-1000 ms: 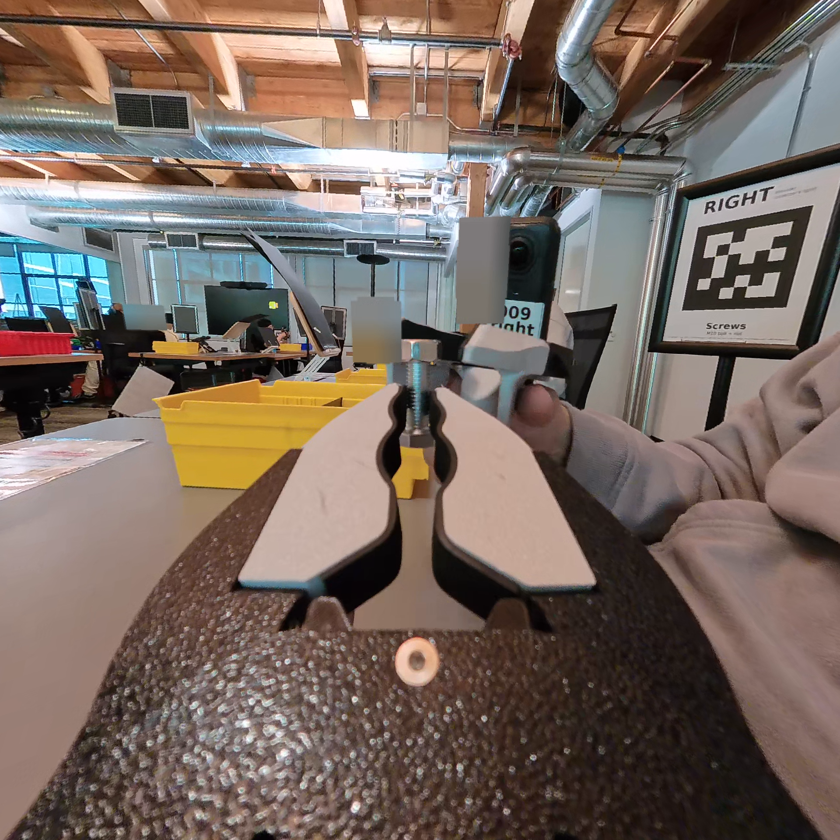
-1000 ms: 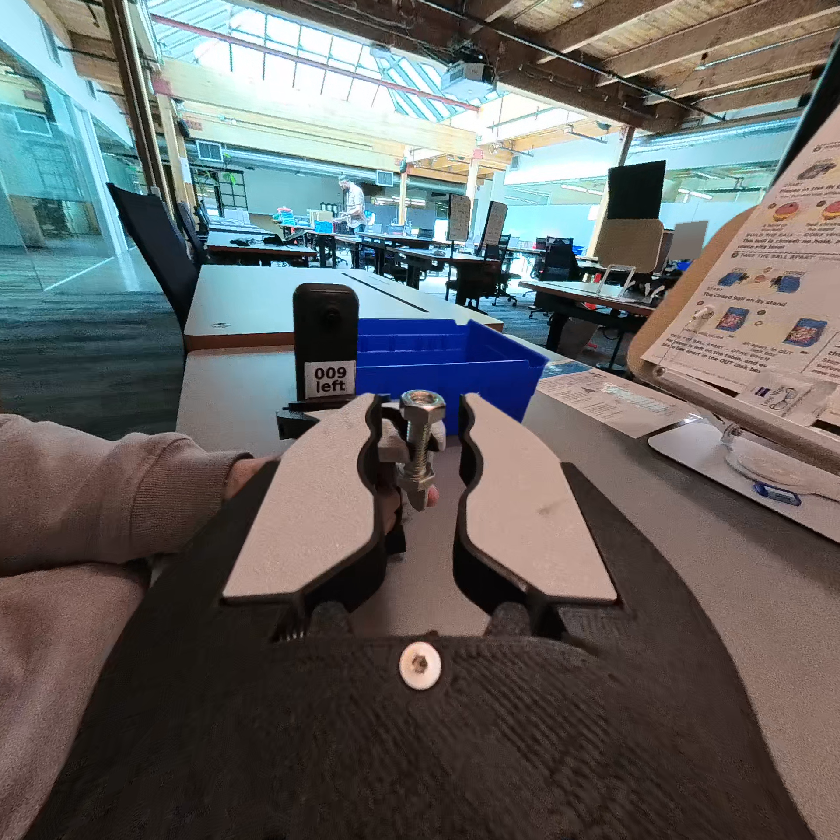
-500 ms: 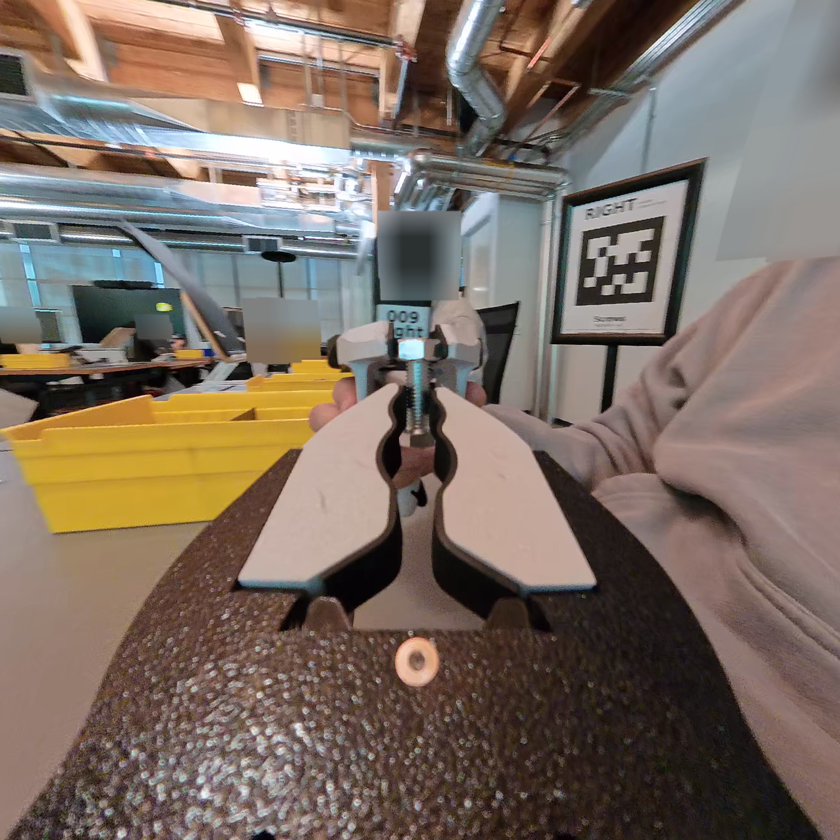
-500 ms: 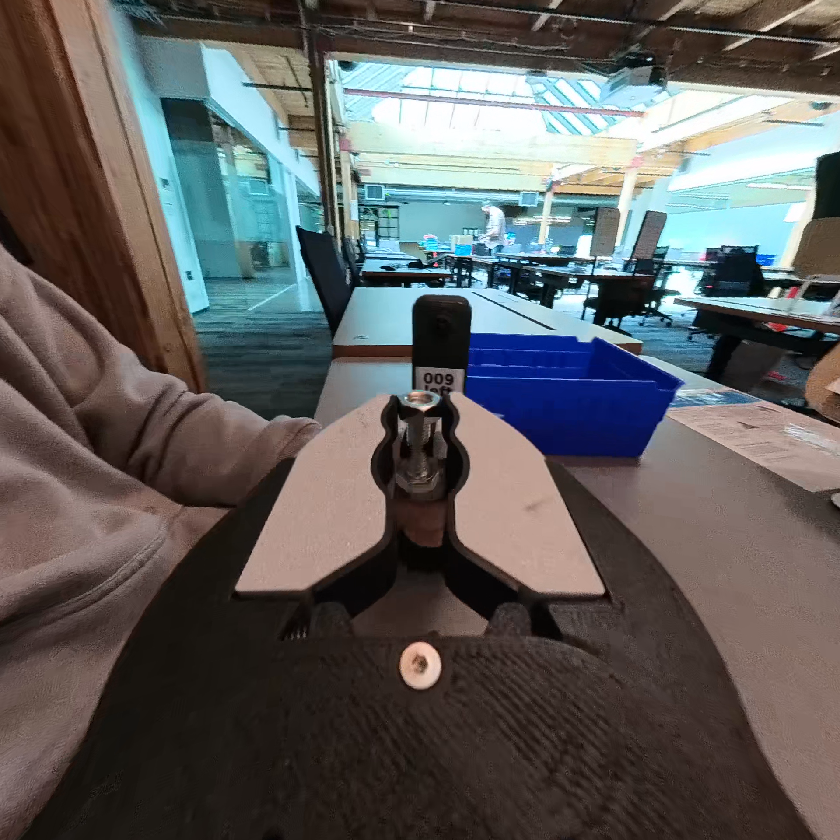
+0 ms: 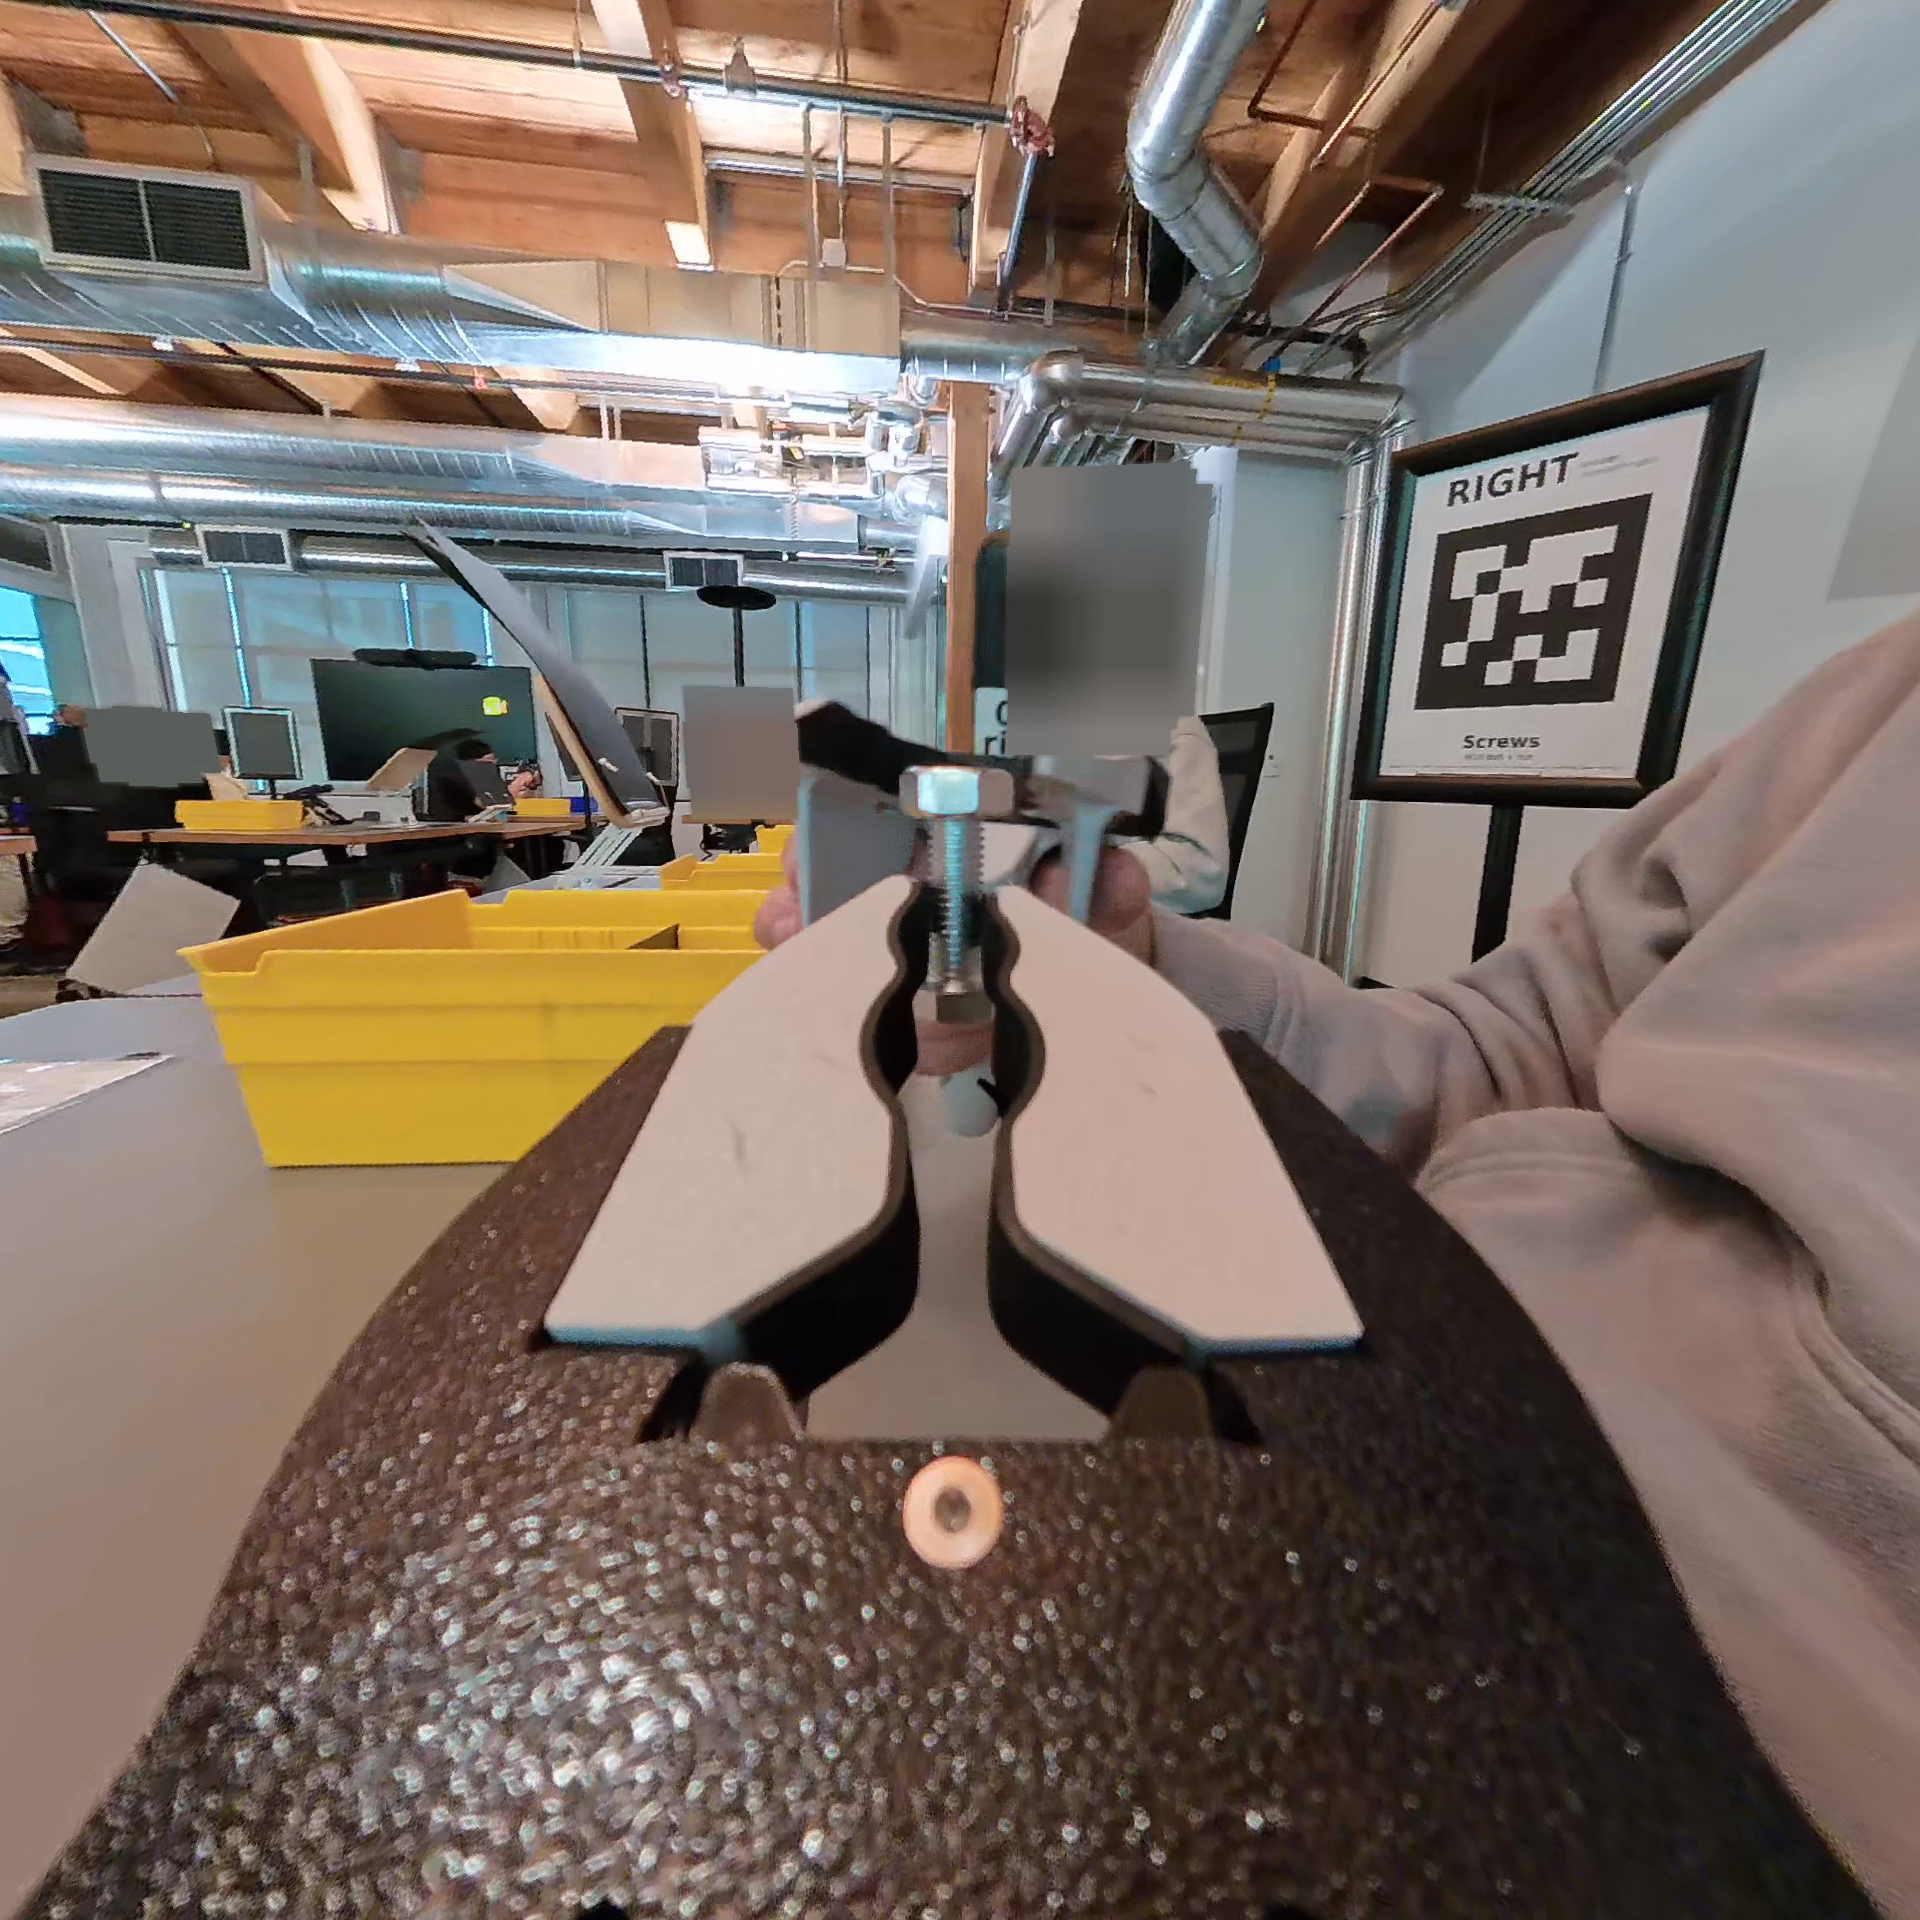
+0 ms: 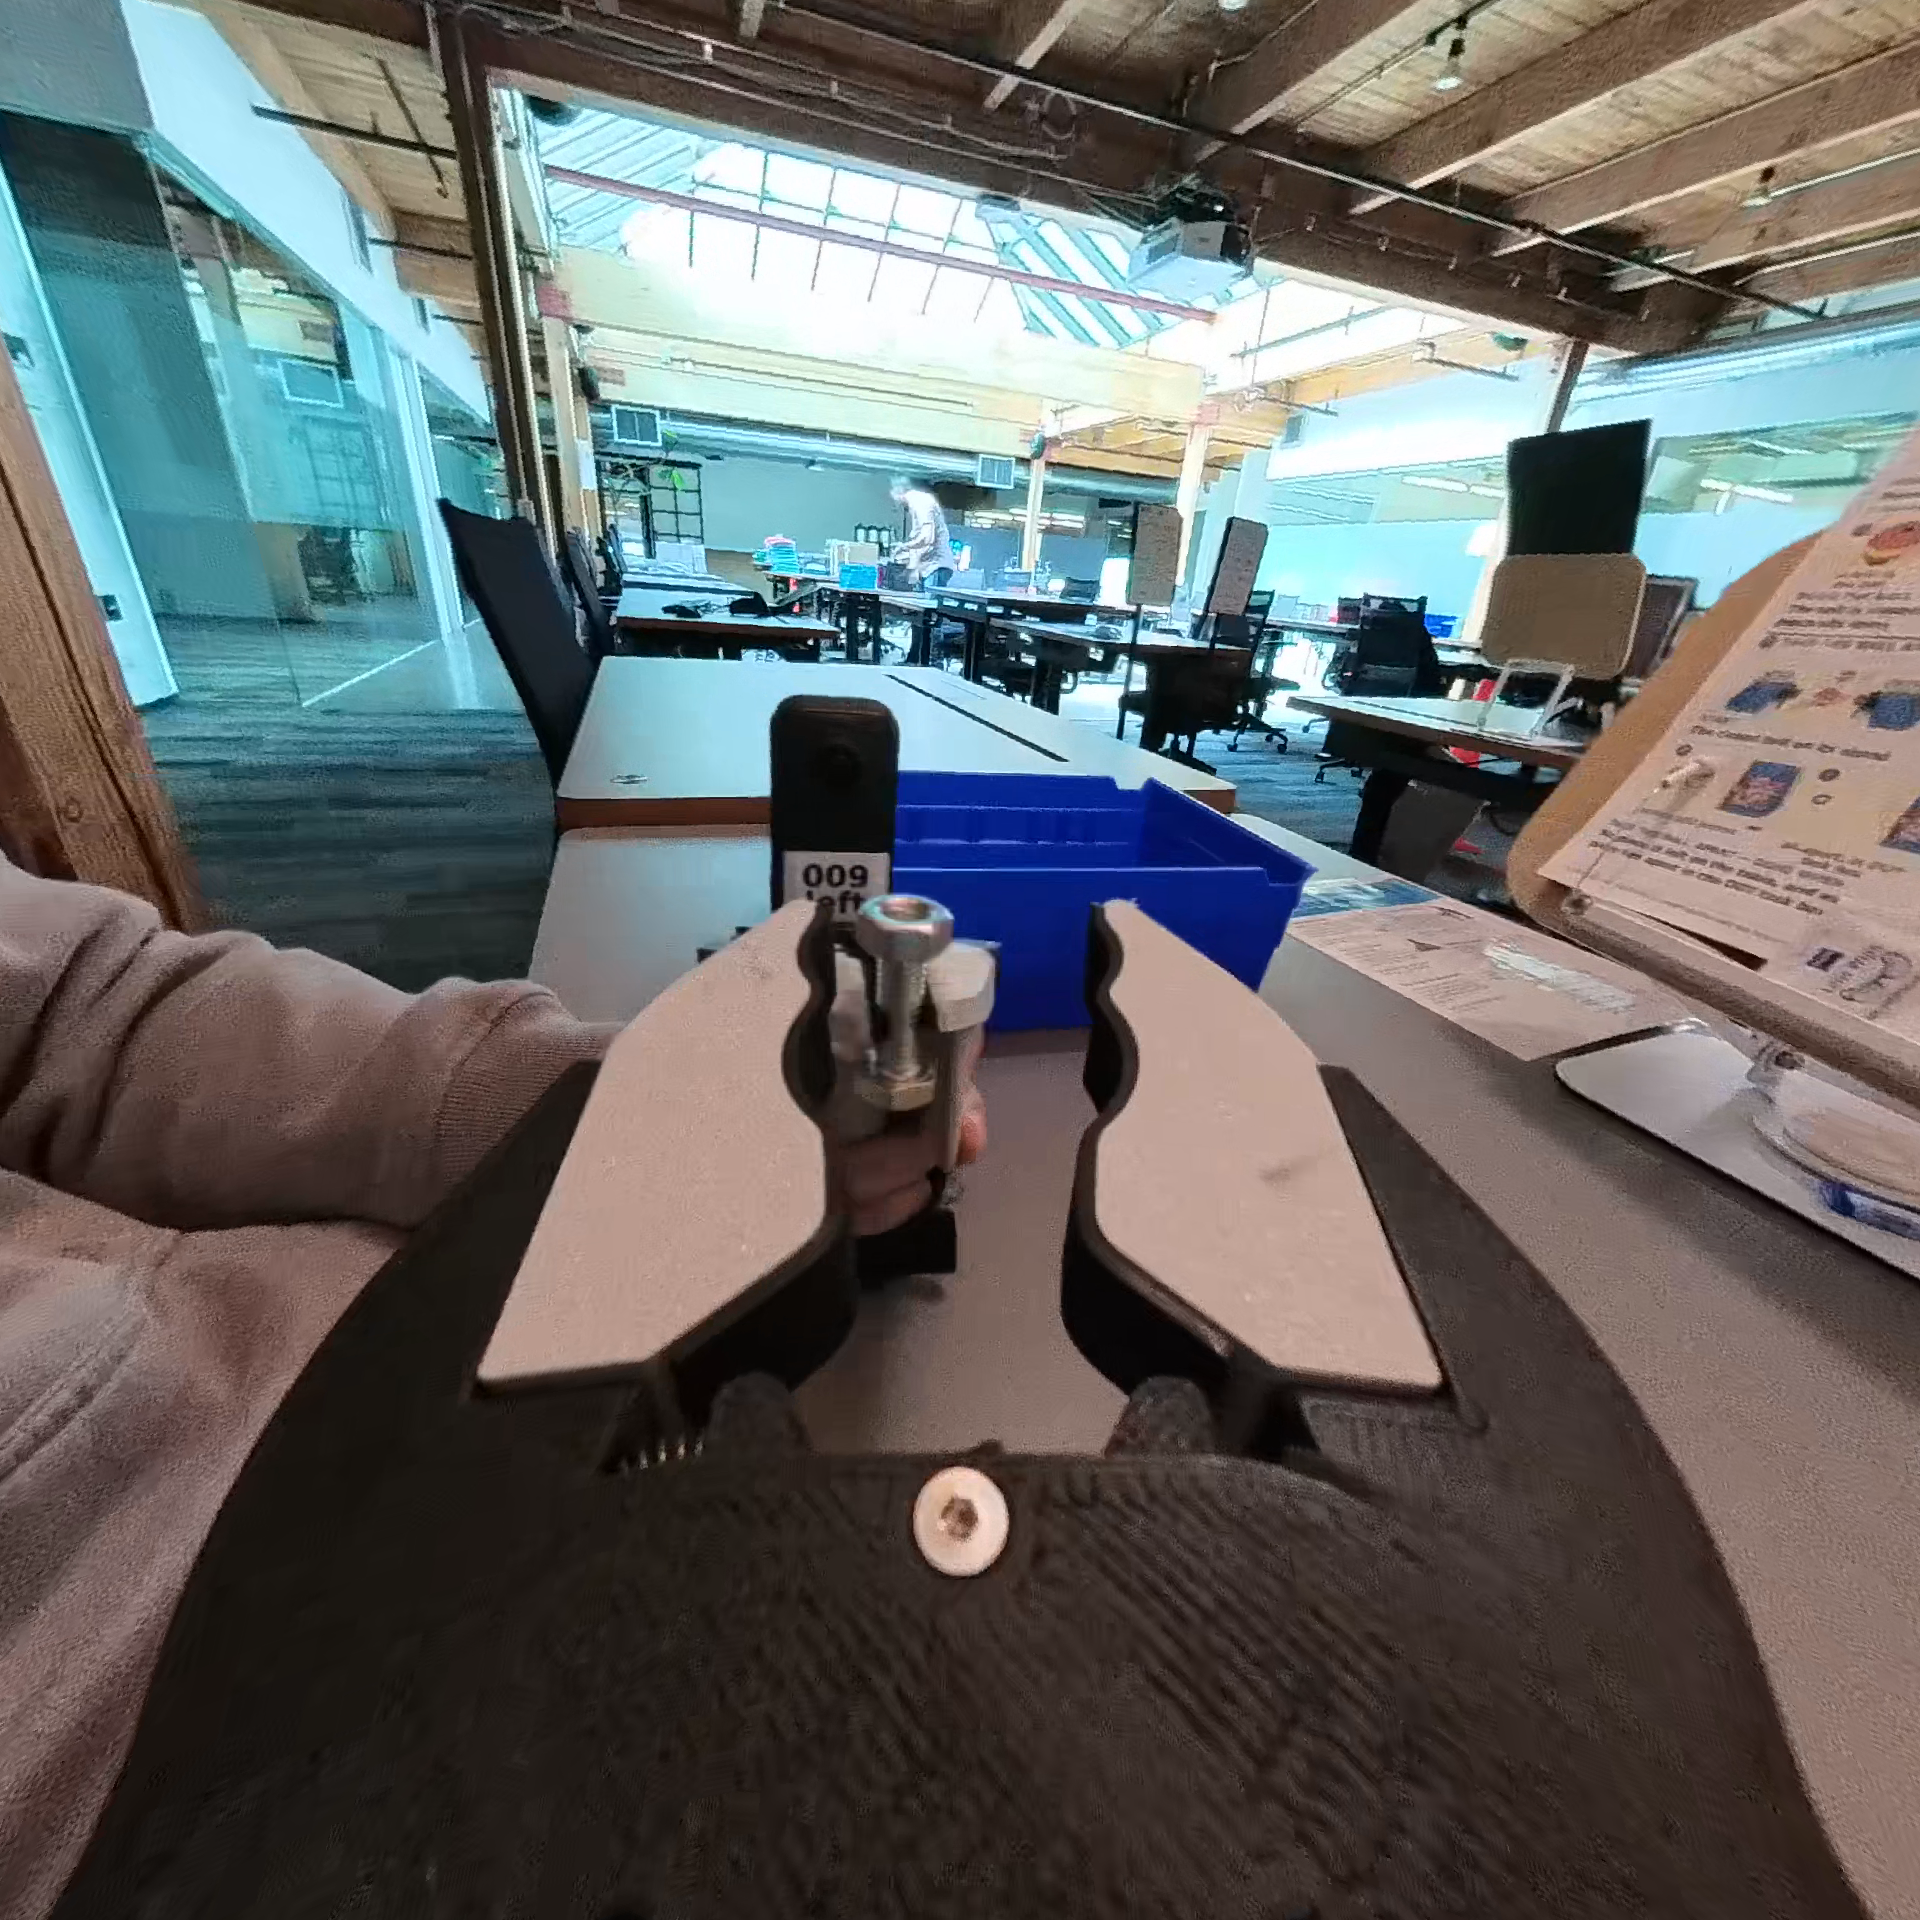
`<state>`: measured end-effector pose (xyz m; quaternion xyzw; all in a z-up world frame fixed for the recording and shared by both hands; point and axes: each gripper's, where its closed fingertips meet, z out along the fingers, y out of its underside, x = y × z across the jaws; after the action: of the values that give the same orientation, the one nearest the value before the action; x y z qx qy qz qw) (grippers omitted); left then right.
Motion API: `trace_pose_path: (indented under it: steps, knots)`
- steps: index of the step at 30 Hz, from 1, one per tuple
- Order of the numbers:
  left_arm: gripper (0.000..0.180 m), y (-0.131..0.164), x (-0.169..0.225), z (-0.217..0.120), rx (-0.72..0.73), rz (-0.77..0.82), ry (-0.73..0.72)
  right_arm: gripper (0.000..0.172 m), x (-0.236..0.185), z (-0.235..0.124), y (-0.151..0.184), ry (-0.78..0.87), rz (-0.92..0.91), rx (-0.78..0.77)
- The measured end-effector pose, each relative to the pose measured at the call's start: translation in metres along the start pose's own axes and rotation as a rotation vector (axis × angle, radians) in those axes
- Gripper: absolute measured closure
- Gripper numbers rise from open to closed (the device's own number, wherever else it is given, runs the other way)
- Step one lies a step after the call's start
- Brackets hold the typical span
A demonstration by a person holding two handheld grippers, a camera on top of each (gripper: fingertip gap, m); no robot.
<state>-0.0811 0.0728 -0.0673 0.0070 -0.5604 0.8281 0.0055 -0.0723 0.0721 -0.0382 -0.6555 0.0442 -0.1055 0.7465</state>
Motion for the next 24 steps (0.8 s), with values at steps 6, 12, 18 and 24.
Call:
trace_pose_path:
  steps: [6, 12, 18, 24]
  knots:
    - [0.172, -0.001, -0.004, -0.002, 0.006, 0.003, -0.027, 0.137, -0.009, 0.016, 0.008, 0.037, -0.075, -0.068]
    - [0.172, 0.003, -0.006, -0.002, -0.021, 0.012, -0.043, 0.154, -0.005, 0.017, 0.01, 0.049, -0.064, -0.085]
    - [0.172, 0.005, -0.001, 0.001, -0.039, 0.019, -0.01, 0.154, -0.01, 0.011, 0.01, -0.048, 0.011, -0.066]
    - [0.172, -0.001, 0.019, 0.004, 0.006, -0.035, 0.139, 0.154, -0.027, 0.007, 0.0, -0.195, 0.068, 0.008]
